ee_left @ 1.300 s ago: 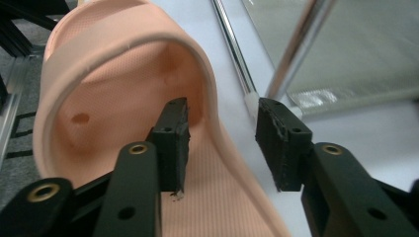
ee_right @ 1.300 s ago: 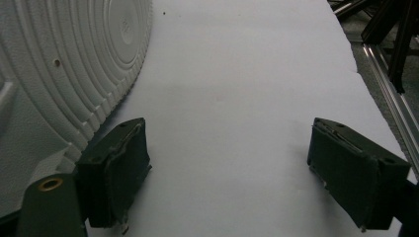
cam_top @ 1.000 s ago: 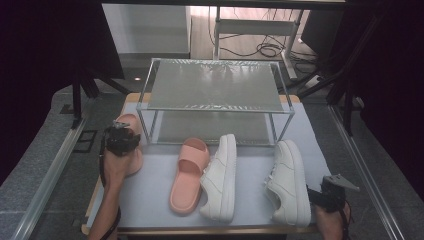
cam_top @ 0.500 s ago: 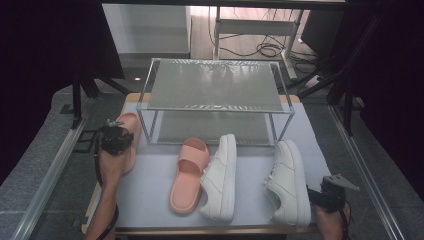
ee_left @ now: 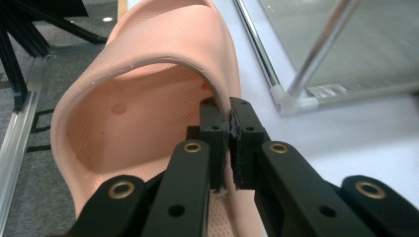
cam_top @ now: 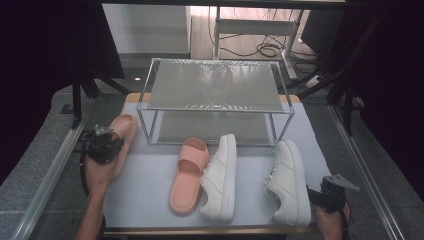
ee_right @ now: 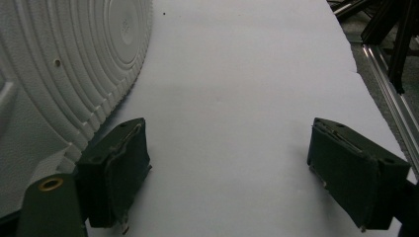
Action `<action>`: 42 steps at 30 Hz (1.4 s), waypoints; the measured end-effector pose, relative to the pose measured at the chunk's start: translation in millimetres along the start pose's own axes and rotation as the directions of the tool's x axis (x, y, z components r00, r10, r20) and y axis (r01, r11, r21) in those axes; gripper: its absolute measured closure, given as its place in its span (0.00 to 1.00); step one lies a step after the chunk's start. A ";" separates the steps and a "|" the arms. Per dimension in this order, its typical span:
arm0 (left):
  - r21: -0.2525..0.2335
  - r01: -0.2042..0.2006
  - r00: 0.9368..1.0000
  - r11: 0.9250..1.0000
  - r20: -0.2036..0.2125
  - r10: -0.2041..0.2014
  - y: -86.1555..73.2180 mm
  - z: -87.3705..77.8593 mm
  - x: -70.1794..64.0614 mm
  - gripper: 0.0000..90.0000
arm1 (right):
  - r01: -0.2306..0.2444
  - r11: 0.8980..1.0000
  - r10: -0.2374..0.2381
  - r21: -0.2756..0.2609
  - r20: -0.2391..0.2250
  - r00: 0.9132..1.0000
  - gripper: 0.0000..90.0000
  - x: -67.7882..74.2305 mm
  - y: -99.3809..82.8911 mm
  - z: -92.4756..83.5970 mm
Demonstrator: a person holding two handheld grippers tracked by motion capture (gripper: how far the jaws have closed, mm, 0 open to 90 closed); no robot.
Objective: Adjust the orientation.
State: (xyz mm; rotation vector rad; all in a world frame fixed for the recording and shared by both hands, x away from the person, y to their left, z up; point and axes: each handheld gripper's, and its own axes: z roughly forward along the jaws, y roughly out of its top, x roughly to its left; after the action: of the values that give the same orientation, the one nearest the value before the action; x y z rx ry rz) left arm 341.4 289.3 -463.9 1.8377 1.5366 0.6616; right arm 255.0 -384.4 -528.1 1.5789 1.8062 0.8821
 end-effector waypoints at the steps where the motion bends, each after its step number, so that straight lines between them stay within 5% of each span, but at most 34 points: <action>1: -0.001 -0.004 1.000 1.000 0.002 0.004 -1.4 -3.1 -0.1 0.96 | 0.000 1.000 0.000 0.000 0.000 1.000 0.18 0.0 0.0 0.0; 24: -0.018 -0.093 0.990 0.996 0.101 0.094 -45.9 -64.6 -16.1 0.96 | -0.002 1.000 0.002 0.000 0.000 1.000 0.18 0.2 0.0 0.0; 32: -0.038 -0.142 0.977 0.989 0.155 0.146 -53.9 -79.5 -37.7 0.96 | -0.002 1.000 0.002 0.001 0.000 1.000 0.18 0.2 0.0 -0.1; 42: -0.039 -0.192 0.959 0.981 0.207 0.196 -56.4 -76.2 -64.2 0.96 | -0.002 1.000 0.002 0.001 0.000 1.000 0.18 0.2 0.0 -0.1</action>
State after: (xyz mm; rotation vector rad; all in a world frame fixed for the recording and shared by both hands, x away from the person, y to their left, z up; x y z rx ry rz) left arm 236.7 244.3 -453.7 1.9915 1.2209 0.5473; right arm 255.0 -384.3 -528.0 1.5813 1.8052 0.8819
